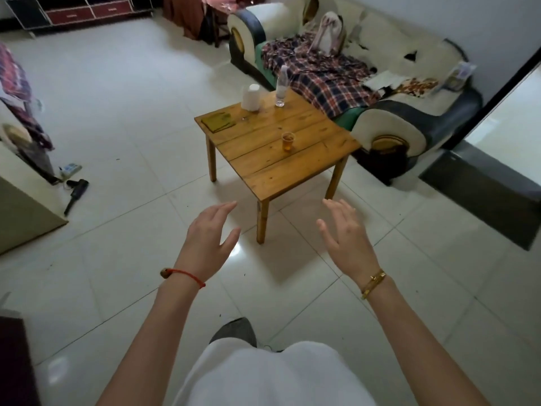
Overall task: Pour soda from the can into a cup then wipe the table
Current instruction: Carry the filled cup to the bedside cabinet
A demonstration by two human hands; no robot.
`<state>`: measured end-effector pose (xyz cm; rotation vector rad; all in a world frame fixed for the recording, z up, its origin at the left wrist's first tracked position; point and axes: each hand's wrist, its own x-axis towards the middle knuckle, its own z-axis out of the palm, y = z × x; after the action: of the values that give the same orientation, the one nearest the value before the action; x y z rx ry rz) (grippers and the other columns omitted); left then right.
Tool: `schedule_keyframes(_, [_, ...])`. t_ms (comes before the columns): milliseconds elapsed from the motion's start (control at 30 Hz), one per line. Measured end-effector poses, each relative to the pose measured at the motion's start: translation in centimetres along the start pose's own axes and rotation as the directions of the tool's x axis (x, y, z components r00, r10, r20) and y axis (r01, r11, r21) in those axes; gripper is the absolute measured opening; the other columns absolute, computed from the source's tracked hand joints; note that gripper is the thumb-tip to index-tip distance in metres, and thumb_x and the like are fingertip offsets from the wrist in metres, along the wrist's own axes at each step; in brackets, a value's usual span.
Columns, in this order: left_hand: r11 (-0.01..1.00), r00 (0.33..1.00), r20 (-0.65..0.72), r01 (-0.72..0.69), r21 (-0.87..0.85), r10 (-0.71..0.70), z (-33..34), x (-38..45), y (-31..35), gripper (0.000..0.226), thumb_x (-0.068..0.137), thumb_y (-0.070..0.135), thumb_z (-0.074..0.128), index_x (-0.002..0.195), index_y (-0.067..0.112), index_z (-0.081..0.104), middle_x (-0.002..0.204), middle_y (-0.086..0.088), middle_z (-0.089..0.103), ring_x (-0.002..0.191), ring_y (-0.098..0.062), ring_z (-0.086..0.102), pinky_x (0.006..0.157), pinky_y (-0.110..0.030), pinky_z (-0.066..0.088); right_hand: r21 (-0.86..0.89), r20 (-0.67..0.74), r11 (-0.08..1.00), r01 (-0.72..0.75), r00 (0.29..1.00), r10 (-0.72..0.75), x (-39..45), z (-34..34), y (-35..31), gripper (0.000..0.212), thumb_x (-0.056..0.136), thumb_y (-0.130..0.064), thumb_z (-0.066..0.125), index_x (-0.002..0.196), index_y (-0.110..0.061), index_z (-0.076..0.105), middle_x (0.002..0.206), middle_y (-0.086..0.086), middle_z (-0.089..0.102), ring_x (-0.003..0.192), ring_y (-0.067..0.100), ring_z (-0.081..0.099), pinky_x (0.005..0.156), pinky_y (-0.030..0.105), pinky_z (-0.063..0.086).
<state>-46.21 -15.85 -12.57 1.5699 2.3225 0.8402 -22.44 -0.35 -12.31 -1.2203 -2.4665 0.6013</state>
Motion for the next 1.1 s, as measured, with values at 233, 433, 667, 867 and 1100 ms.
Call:
schedule_keyframes(233, [0.999, 0.997, 0.065, -0.029, 0.019, 0.028, 4.0, 7.8, 1.7, 0.052, 0.096, 0.03, 0.056, 0.145, 0.018, 0.043, 0.142, -0.003, 0.051, 0.133, -0.018, 0.044, 0.111, -0.036, 0.036, 0.027, 0.004, 0.993, -0.117, 0.993, 0.117, 5.1, -0.3, 5.5, 0.052, 0.101, -0.04, 0.038, 0.148, -0.017, 0.035, 0.153, 0.004, 0.037, 0.147, 0.019, 0.021, 0.12, 0.045, 0.023])
schedule_keyframes(433, [1.0, 0.996, 0.092, -0.022, 0.007, 0.021, 7.2, 17.2, 2.8, 0.052, 0.097, 0.032, 0.055, 0.146, 0.02, 0.041, 0.143, -0.004, 0.05, 0.133, -0.018, 0.043, 0.111, -0.036, 0.034, 0.023, 0.011, 0.99, -0.14, 0.99, 0.14, 13.0, -0.7, 9.9, 0.051, 0.101, -0.04, 0.038, 0.148, -0.018, 0.036, 0.152, 0.003, 0.038, 0.146, 0.018, 0.024, 0.12, 0.044, 0.023])
schedule_keyframes(667, [1.0, 0.996, 0.088, -0.003, -0.024, 0.005, 9.5, 29.3, 4.0, 0.051, 0.097, 0.032, 0.054, 0.145, 0.018, 0.043, 0.14, -0.005, 0.051, 0.131, -0.021, 0.045, 0.111, -0.042, 0.04, 0.04, 0.032, 0.991, -0.131, 0.991, 0.129, 25.5, -2.9, 14.8, 0.052, 0.1, -0.044, 0.036, 0.146, -0.019, 0.038, 0.149, 0.002, 0.042, 0.143, 0.018, 0.029, 0.118, 0.043, 0.029])
schedule_keyframes(867, [0.999, 0.996, 0.084, 0.036, 0.001, -0.036, 10.8, 37.3, 4.1, 0.051, 0.097, 0.031, 0.056, 0.145, 0.019, 0.043, 0.141, -0.005, 0.051, 0.131, -0.021, 0.045, 0.11, -0.038, 0.038, 0.053, 0.071, 0.991, -0.127, 0.99, 0.123, 34.1, -3.1, 17.1, 0.052, 0.101, -0.045, 0.036, 0.147, -0.02, 0.036, 0.149, 0.001, 0.041, 0.143, 0.016, 0.028, 0.117, 0.043, 0.03])
schedule_keyframes(1100, [0.985, 0.982, 0.071, 0.173, 0.019, -0.174, 13.3, 42.5, 3.4, 0.051, 0.098, 0.032, 0.054, 0.146, 0.02, 0.042, 0.144, -0.002, 0.049, 0.134, -0.019, 0.042, 0.111, -0.034, 0.034, 0.078, 0.179, 0.992, -0.098, 0.98, 0.083, 42.1, -1.0, 19.8, 0.049, 0.102, -0.041, 0.038, 0.146, -0.019, 0.037, 0.149, 0.003, 0.041, 0.144, 0.018, 0.028, 0.117, 0.046, 0.029])
